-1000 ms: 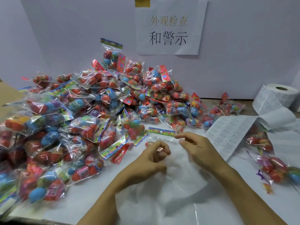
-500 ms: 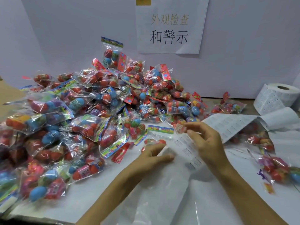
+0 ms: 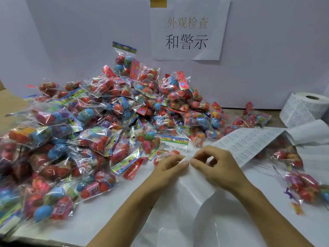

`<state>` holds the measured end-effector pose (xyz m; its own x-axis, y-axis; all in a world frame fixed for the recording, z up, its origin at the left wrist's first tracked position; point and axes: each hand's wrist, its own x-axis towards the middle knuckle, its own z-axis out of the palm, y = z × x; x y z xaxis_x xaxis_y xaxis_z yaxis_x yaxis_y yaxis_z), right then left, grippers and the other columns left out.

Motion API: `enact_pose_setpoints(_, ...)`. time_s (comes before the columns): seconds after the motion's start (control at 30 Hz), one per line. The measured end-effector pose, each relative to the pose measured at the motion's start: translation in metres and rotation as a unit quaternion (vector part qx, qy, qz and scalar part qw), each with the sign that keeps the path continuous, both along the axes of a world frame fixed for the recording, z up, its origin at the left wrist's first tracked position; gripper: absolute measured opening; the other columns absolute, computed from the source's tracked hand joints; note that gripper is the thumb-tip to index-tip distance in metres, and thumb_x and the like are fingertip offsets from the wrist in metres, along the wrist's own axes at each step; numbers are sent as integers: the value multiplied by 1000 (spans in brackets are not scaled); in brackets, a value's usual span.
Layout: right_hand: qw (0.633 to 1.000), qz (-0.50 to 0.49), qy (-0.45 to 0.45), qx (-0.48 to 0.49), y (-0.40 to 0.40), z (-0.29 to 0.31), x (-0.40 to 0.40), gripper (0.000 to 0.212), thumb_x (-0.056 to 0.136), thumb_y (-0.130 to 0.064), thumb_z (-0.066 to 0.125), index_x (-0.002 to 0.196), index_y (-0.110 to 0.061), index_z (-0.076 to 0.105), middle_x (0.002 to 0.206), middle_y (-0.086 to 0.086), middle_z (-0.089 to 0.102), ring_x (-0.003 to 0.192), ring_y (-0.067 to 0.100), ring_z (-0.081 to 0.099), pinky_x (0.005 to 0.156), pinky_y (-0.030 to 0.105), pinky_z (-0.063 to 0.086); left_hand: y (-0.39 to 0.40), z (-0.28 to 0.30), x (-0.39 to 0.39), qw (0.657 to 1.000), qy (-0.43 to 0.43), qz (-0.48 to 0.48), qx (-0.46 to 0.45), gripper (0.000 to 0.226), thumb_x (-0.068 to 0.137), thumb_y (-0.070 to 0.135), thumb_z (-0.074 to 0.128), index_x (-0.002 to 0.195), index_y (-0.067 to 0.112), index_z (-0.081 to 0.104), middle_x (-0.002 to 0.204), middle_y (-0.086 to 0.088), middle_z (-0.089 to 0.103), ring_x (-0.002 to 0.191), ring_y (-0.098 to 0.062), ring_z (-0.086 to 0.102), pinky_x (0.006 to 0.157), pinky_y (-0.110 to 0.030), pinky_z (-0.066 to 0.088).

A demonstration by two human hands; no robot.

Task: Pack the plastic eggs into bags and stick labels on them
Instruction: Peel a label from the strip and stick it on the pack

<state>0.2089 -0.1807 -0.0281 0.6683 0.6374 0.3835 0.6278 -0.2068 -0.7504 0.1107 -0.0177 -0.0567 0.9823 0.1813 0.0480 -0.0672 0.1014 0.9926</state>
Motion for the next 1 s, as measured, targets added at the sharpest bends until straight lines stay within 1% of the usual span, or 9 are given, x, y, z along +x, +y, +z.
enact_pose_setpoints(0.13, 1000, -8, 12, -10, -1, 2, 0, 11, 80, -35, 83, 79, -25, 77, 77, -17, 71, 77, 5, 66, 61, 15, 51, 0, -2, -2, 998, -31, -5, 52, 17, 85, 45, 68, 98, 40, 77, 96, 9, 74, 94, -10, 68, 85, -29, 53)
enact_pose_setpoints(0.23, 1000, -7, 29, -7, -2, 2, 0, 10, 78, -35, 84, 78, -27, 79, 76, -15, 72, 75, 5, 67, 62, 13, 49, -1, -3, -3, 994, -51, -4, 96, 17, 88, 43, 65, 101, 45, 76, 99, 15, 73, 99, -7, 67, 88, -31, 53)
enact_pose_setpoints(0.33, 996, 10, 85, -2, -2, 3, 1, 8, 79, -32, 84, 78, -25, 80, 77, -7, 75, 75, 9, 69, 64, 20, 52, -2, -2, -4, 993, -65, -2, 102, 16, 87, 41, 65, 99, 44, 76, 98, 15, 74, 98, -6, 67, 88, -27, 51)
enact_pose_setpoints(0.4, 990, 36, 139, -5, -3, 7, 1, 16, 77, -37, 83, 80, -21, 81, 80, -1, 76, 78, 15, 71, 68, 27, 55, -2, -1, -4, 992, -68, 0, 104, 15, 86, 40, 66, 96, 43, 76, 96, 13, 73, 97, -7, 66, 87, -25, 50)
enact_pose_setpoints(0.5, 980, 69, 188, -12, -6, 13, 2, 20, 76, -39, 80, 81, -20, 82, 82, 2, 76, 76, 14, 69, 65, 25, 54, -1, -1, -4, 992, -68, 3, 104, 12, 89, 30, 67, 94, 35, 77, 93, 8, 72, 93, -10, 64, 86, -25, 48)
enact_pose_setpoints(0.57, 978, 74, 195, -24, -8, 14, 3, 10, 84, -28, 79, 81, -19, 82, 82, 2, 75, 74, 12, 68, 64, 24, 54, -1, -1, -4, 993, -62, 1, 98, 13, 89, 24, 65, 94, 30, 75, 91, 9, 70, 90, -10, 63, 83, -26, 48)
enact_pose_setpoints(0.67, 979, 63, 189, -38, -7, 12, 4, 11, 88, -19, 76, 79, -18, 82, 79, 3, 75, 71, 12, 66, 63, 25, 54, -1, 0, -5, 996, -37, -6, 75, 10, 85, 32, 68, 87, 33, 78, 89, 7, 71, 87, -10, 64, 82, -26, 49)
enact_pose_setpoints(0.8, 982, 63, 166, -57, -7, 10, 1, 9, 89, -23, 76, 81, -23, 82, 80, -3, 76, 73, 10, 69, 64, 23, 53, -1, -2, -2, 998, -30, 13, 59, 24, 79, 53, 70, 84, 31, 81, 83, 5, 73, 81, -9, 64, 76, -22, 49)
enact_pose_setpoints(1.0, 986, 17, 155, -57, -5, 9, 3, 9, 85, -30, 79, 76, -29, 81, 75, -7, 75, 69, 2, 66, 62, 16, 48, 1, -7, -4, 998, -29, -4, 48, 22, 85, 45, 72, 94, 28, 81, 90, 3, 76, 84, -12, 67, 77, -24, 51)
